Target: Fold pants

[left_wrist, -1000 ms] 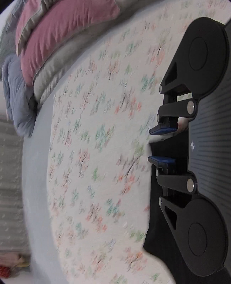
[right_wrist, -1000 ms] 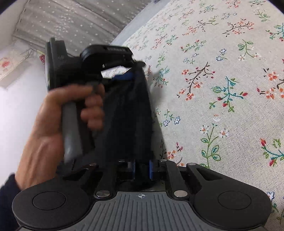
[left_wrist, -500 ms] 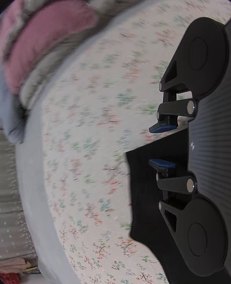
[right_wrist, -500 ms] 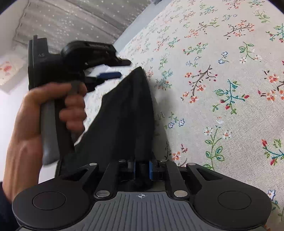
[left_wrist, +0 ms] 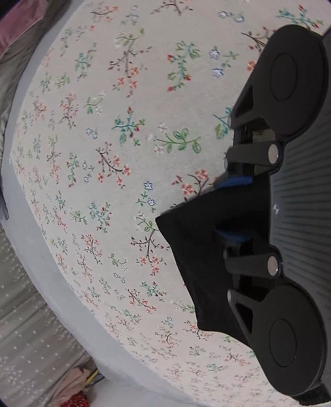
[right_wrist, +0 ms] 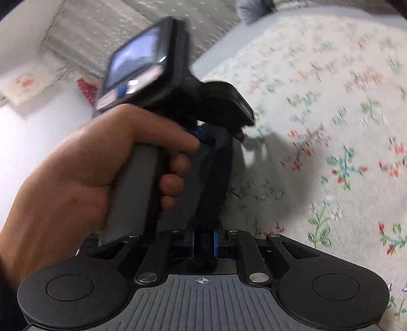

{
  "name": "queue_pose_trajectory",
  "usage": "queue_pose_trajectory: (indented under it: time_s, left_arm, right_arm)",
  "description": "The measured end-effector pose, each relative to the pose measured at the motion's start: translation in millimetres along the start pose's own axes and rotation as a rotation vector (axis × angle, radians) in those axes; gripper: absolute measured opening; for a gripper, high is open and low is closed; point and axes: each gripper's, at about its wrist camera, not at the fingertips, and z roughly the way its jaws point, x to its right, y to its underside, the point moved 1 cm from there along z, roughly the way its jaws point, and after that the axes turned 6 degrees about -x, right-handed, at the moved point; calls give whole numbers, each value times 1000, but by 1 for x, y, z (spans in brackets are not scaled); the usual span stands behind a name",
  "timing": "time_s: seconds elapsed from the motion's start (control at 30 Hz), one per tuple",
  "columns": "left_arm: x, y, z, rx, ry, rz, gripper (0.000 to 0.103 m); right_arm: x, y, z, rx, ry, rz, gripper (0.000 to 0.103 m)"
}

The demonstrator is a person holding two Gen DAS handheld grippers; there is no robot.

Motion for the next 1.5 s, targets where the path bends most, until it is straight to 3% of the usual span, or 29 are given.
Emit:
queue_pose_trajectory:
  time_s: [0.1,0.2,0.53,0.8,0.93,1.1,1.27,1.5]
  left_arm:
    - [-1,1,0,1,-5,35,27]
    - [-7,2,-7,9,13,46,24]
    - [-81,17,-57,157,239,-168,23]
    - [-162,76,-86,329,386,-320,23]
    - [-195,116,-80,398,493,-473,22]
    - [-231,143,-67,448,546,-532,22]
    - [-274,157,-50,433,604,-627,22]
    - [-337,188,-49,499,656,-722,22]
  right_arm:
    - [-6,-1,-2,12,14,-42,12]
    - [-15,1,-10,25,30,-96,12]
    - [-61,13,-22,127,98,-389,12]
    - [-99,36,-22,175,124,-604,12]
    - [-118,54,-16,174,144,-723,12]
    - [-154,90,7,190,208,-909,12]
    - [-191,112,33,199,231,-989,12]
    - [-248,128,58,215,174,-981,12]
